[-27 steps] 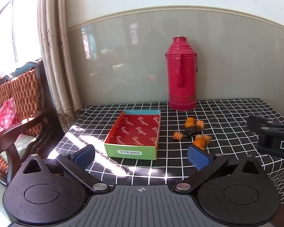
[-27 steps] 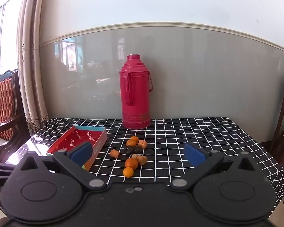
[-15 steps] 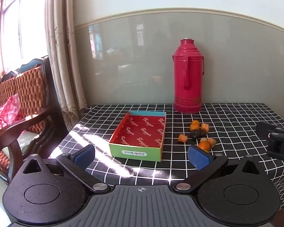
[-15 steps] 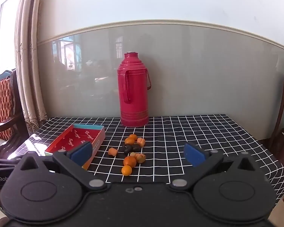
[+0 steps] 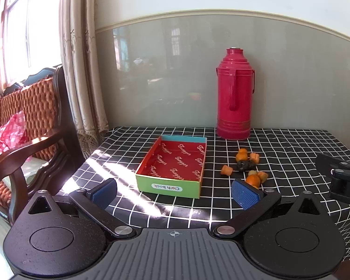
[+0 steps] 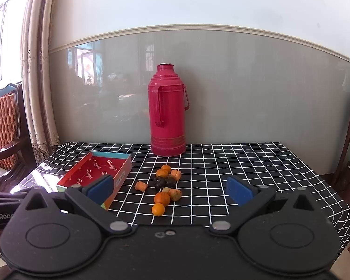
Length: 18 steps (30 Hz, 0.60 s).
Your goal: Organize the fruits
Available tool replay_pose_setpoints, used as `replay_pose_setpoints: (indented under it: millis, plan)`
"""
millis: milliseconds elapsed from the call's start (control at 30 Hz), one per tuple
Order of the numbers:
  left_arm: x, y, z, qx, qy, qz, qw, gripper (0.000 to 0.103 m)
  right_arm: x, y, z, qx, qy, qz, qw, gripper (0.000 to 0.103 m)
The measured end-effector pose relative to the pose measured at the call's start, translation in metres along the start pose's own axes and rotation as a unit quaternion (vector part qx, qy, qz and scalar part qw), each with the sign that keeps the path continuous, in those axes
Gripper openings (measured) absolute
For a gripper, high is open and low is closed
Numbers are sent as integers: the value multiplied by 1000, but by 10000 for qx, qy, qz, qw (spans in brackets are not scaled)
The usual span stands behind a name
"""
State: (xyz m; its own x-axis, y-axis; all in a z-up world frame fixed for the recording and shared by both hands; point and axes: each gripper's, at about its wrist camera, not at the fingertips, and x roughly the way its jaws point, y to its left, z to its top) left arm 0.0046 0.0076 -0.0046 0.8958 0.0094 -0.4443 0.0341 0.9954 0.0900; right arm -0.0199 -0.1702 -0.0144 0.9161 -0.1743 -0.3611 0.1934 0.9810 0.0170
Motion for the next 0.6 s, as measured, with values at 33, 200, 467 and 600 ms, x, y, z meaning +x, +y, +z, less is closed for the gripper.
replay_pose_setpoints:
  millis: [33, 200, 467, 600]
  plan:
    - [0, 0, 0, -4, 2, -1, 10000, 103, 0, 0, 0, -1, -3, 0, 10000, 97]
    - [0, -1, -1, 20, -11, -16, 10000, 103, -1, 0, 0, -1, -8, 2, 10000, 97]
    - [1, 0, -1, 3, 4, -17, 10000, 103, -2, 1, -1, 3, -3, -7, 10000, 97]
    - [1, 1, -1, -21, 9, -28, 10000, 103, -2, 1, -1, 3, 0, -11, 10000, 97]
